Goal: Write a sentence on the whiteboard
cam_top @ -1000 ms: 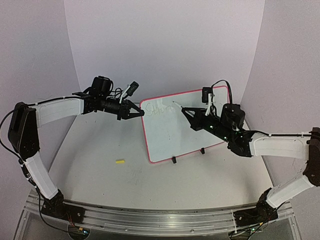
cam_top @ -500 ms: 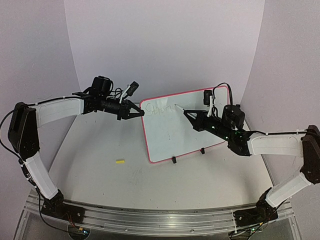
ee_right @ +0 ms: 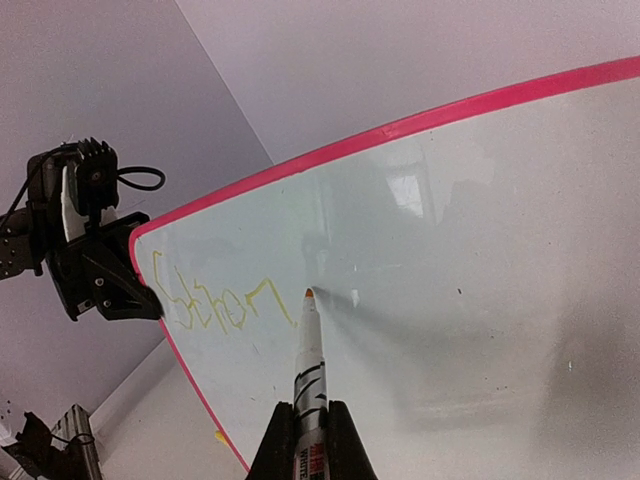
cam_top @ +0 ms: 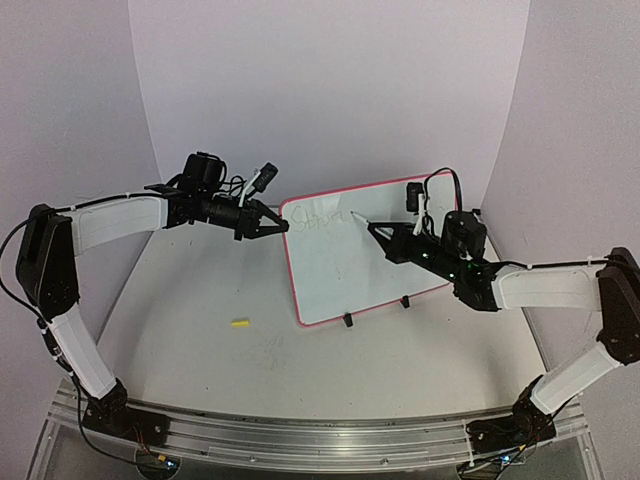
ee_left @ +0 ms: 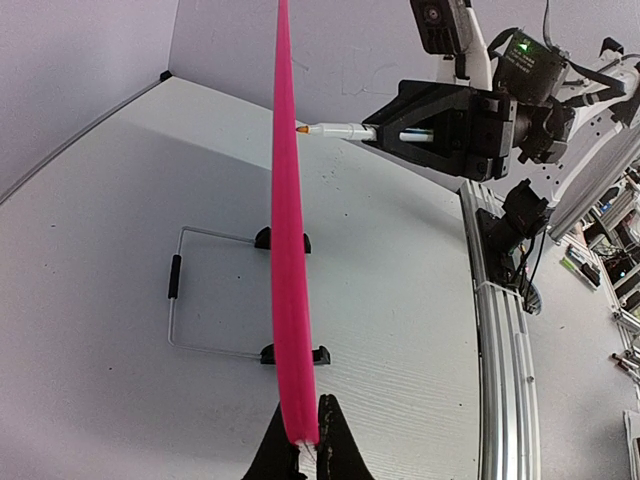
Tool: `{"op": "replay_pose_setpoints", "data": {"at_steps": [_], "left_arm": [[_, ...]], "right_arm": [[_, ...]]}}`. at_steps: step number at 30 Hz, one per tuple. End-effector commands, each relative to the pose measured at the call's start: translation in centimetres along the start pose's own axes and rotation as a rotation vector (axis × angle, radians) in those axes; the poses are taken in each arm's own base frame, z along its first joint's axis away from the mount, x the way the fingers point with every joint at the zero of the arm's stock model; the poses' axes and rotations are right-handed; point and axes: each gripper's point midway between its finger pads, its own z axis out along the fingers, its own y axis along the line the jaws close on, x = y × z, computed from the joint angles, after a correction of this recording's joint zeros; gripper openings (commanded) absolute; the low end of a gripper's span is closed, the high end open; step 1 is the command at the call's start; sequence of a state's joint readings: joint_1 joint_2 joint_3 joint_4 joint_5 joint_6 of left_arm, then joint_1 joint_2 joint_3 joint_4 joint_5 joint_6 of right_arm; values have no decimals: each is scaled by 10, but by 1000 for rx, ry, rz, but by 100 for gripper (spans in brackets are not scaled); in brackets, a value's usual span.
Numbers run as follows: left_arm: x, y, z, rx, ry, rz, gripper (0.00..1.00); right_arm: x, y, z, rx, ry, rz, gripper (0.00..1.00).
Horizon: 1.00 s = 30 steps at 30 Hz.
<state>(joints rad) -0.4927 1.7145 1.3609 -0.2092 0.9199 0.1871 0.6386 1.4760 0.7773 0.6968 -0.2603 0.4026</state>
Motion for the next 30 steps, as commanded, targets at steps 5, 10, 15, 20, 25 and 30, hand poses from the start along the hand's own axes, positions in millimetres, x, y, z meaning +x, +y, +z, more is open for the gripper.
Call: {"op": "replay_pose_setpoints", "data": {"at_steps": [5, 10, 15, 20, 25, 30], "left_arm": [[2, -4, -2, -25, 31, 25, 0], [2, -4, -2, -27, 32, 25, 0], [3, -3, -2, -27, 33, 24, 0], [3, -3, -2, -26, 33, 23, 0], [3, -3, -1, -26, 34, 21, 0], [4, -3, -1, -25, 34, 22, 0]], "right_arm": [[-28, 8, 7, -26, -81, -13, 0], [-28, 9, 9, -37, -76, -20, 0], [-22, 10, 12, -52, -57, -19, 0], [-12, 9, 14, -59, -28, -8, 0], [-3, 4, 11, -46, -9, 2, 0], [-1, -1, 5, -17, -13, 5, 0]]}}
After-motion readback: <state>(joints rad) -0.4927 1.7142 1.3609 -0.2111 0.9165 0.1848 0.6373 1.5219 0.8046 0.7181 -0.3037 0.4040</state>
